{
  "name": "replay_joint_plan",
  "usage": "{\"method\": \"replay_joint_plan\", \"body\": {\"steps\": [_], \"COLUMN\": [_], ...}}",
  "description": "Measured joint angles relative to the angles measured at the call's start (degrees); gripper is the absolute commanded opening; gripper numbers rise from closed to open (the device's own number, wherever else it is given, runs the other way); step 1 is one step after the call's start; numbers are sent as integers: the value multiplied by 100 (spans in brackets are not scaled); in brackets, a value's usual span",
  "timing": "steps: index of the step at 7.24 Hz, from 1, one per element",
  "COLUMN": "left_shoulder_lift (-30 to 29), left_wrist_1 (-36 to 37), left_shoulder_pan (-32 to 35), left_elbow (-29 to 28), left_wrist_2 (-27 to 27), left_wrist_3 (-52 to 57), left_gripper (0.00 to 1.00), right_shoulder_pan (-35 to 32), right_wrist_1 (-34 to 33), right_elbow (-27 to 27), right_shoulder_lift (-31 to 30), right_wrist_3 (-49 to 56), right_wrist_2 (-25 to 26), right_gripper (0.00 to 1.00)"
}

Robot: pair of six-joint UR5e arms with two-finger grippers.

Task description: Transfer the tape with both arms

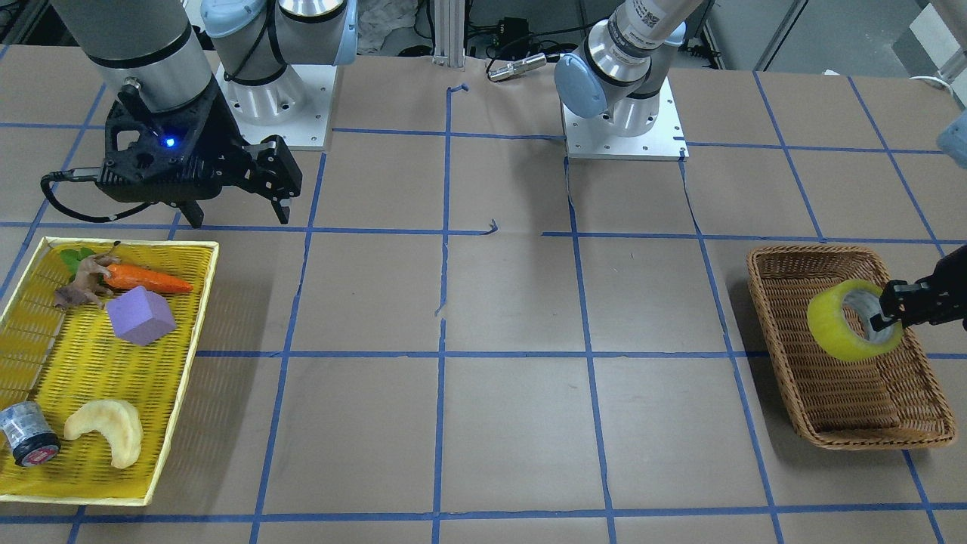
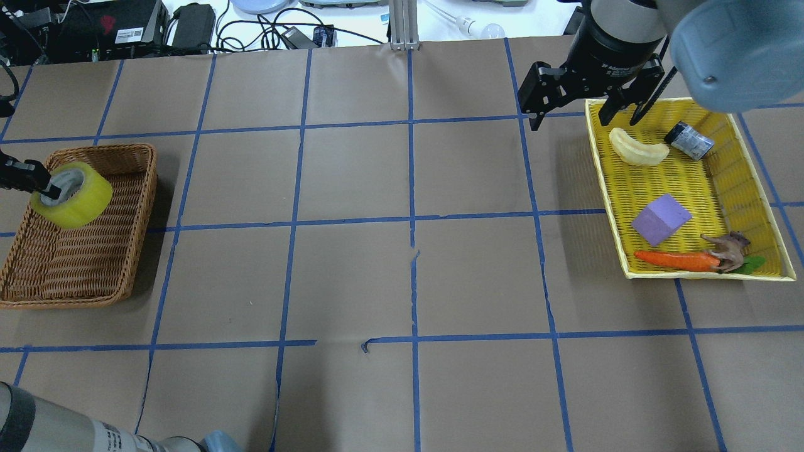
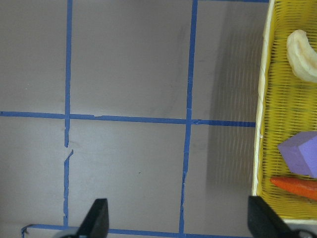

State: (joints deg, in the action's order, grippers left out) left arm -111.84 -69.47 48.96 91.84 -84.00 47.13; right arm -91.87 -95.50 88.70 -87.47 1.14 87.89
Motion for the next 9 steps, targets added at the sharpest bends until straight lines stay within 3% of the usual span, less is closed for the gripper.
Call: {"method": "replay_joint_plan", "body": {"steps": [2,3,4,5,7,9], "left_shoulder_lift": [-308,-418,-491,-525,-381,109], "left_wrist_1": [265,348,391,408,280,-370], "left_shoulder_pan": [-60,-66,-68,-70,-35,241], "left_elbow": [60,63,70,73,21,-237], "left_wrist_2": [-92,-210,-282,-315,-430,-605], "left_wrist_3": [152,190,204,188,-2,-933], "left_gripper": [0,49,88,99,100,100], "right_shoulder_pan": [-5,-5,-6,-6,-6,-6], "right_wrist_1": [-7,-12,-17,-18,-13,-12], "right_elbow": [-7,-9,-10,-9,-8,-5], "right_shoulder_lift": [2,2,2,2,1,1], "right_wrist_3": [0,0,0,1,0,1], "right_wrist_2": [-2,-6,-8,-8,-9,-9], "right_gripper": [100,100,100,100,100,100]}}
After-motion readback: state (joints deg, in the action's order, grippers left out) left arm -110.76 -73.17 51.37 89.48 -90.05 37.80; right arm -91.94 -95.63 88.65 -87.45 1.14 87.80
